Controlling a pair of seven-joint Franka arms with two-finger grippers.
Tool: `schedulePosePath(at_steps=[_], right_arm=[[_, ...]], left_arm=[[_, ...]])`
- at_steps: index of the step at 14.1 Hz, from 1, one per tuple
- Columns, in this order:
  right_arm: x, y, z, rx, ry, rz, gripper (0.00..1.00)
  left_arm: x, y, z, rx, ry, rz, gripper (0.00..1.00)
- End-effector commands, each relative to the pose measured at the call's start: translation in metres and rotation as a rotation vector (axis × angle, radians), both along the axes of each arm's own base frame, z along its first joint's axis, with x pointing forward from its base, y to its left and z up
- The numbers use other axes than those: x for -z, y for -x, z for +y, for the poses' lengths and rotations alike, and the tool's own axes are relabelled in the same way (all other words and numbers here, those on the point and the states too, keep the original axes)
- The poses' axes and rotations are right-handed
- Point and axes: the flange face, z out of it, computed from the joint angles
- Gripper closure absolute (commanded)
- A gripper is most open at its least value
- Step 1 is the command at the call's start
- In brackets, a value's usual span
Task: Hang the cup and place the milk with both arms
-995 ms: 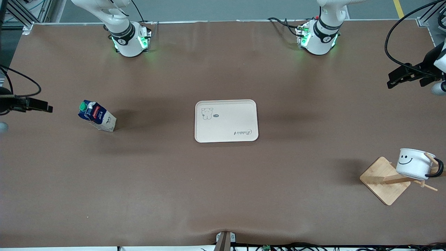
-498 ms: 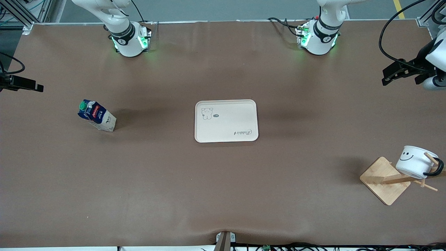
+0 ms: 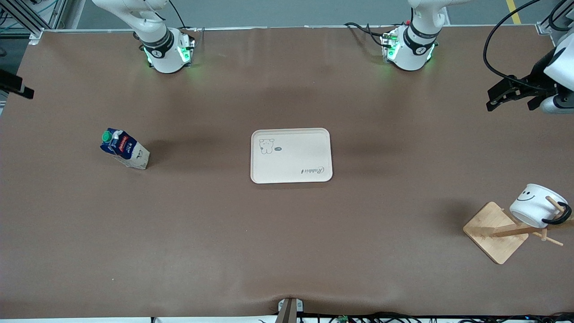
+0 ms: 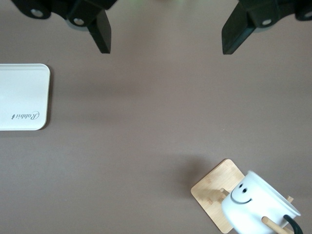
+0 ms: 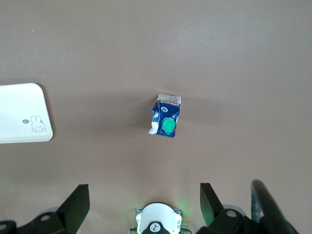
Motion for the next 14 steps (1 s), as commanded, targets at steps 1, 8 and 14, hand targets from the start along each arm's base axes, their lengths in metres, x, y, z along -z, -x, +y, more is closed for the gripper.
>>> schedulePosePath(at_steps=[1,8,14], right_arm=[[0.001,0.034,-0.010,0.021,0.013,0.008,0.00],[0.000,0.046,-0.004,-0.018,0.069,-0.074,0.00],[-0.006,0.037,0.008,-0.038,0.078,-0.114,0.00]], left_arm=[[-0.003,0.009,0.000,-0.013,0.015,-0.017,0.00],[-0.003,0.008,-0.001,-0.020,0.039,-0.016,0.00],[-0.010,0.005,0.003,-0.009,0.032,-0.026,0.00]])
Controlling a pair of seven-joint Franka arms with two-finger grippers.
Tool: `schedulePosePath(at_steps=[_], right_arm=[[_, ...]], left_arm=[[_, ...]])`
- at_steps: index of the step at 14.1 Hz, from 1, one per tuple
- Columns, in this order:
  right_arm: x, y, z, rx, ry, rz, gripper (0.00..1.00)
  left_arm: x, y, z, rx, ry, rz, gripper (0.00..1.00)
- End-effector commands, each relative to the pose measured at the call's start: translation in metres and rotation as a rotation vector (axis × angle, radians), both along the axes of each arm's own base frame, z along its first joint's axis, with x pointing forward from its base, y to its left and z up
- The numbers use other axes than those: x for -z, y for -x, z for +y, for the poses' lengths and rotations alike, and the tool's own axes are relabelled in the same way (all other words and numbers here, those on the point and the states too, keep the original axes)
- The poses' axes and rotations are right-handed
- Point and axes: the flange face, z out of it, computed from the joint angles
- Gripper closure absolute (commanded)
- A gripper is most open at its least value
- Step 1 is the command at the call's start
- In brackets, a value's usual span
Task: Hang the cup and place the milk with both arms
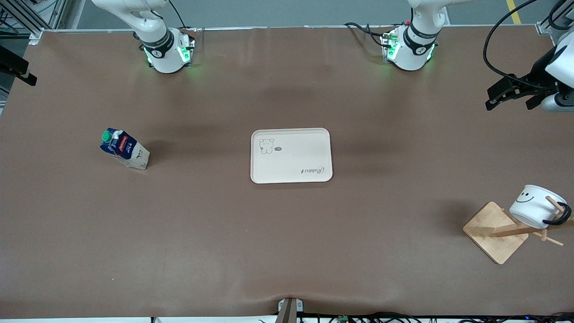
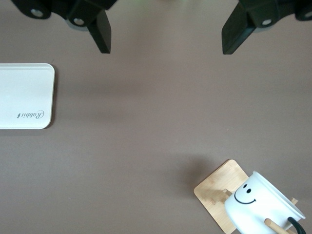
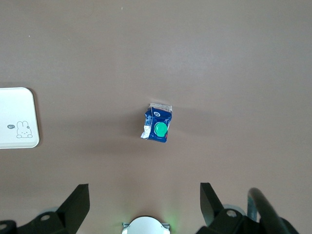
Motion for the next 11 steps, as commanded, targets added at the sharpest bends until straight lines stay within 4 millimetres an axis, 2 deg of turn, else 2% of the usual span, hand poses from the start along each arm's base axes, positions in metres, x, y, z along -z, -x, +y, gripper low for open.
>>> schedulePosePath(at_steps=[1,3,11], right_arm=[[-0.0038,0.0029,-0.0002,-0.004,0.024,-0.008,0.00],[-0.0006,0.0006,0.0015,-0.002,0.028,0.000,0.00],[0.0040,-0.0017,-0.0004,0.005,0.025,0.011,0.00]], left_arm=[[-0.0098,0.0043,0.0013,-0.004,0.010,-0.022,0.00],[-0.0184,0.0032,0.0007,-0.007,0.008,-0.041,0.00],[-0.0195,0.0051,0.0009,-0.014,-0.027,-0.030,0.00]])
